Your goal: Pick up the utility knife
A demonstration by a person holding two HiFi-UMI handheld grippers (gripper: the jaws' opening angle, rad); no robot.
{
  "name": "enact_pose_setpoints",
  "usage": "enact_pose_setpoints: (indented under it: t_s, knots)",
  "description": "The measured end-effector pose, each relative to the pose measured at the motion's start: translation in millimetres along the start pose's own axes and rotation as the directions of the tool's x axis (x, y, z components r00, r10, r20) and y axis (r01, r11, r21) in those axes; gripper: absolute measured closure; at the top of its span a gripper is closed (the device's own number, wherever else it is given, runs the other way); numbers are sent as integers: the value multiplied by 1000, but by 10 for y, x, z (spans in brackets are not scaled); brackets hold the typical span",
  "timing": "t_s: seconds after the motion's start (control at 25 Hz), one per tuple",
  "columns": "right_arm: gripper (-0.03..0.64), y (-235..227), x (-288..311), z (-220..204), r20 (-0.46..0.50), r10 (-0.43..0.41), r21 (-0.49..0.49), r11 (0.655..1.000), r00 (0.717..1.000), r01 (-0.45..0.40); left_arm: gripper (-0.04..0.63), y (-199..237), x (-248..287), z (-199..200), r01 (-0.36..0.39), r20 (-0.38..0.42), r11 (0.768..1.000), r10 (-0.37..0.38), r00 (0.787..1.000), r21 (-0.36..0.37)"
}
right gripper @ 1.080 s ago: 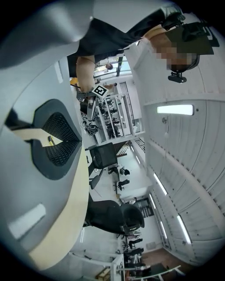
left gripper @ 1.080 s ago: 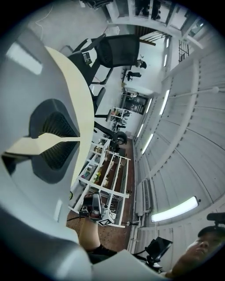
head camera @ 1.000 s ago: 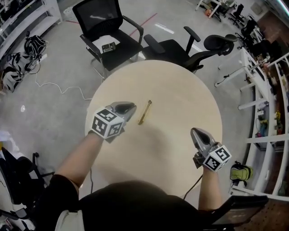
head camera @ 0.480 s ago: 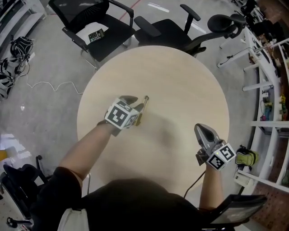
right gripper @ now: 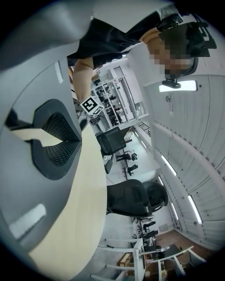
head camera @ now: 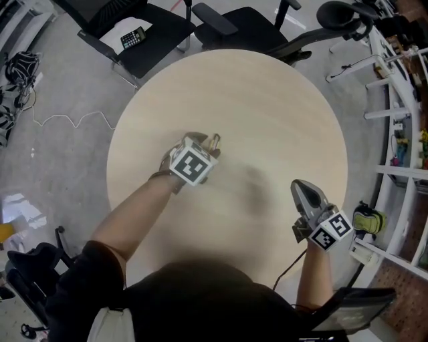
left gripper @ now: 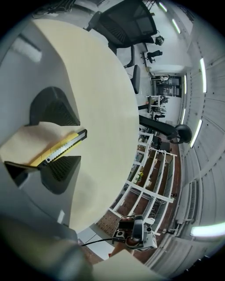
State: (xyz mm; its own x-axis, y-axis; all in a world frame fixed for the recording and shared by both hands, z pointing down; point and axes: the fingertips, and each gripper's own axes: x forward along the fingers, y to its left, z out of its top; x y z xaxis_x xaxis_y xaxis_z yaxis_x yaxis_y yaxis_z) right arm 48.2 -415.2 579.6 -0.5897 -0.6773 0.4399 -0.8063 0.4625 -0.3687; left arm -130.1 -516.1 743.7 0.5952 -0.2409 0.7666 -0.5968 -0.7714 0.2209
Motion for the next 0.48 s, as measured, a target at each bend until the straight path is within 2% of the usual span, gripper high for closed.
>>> enact_pose_setpoints:
  t_s: [0.2, 0.36, 0.48]
  knots:
    - [603, -52, 20, -51, -2, -4, 15, 1000, 1000, 4, 380, 24, 133, -110, -30, -36, 999, 32, 999, 42]
    - [603, -82, 25, -69, -3, 0, 24, 1000, 1000, 0, 354, -13, 200, -95, -45, -36, 997, 48, 998, 59]
    - [603, -105, 47, -110, -3, 4, 36, 999, 1000, -4, 366, -94, 258, -57, -67, -52, 991, 74, 996, 117]
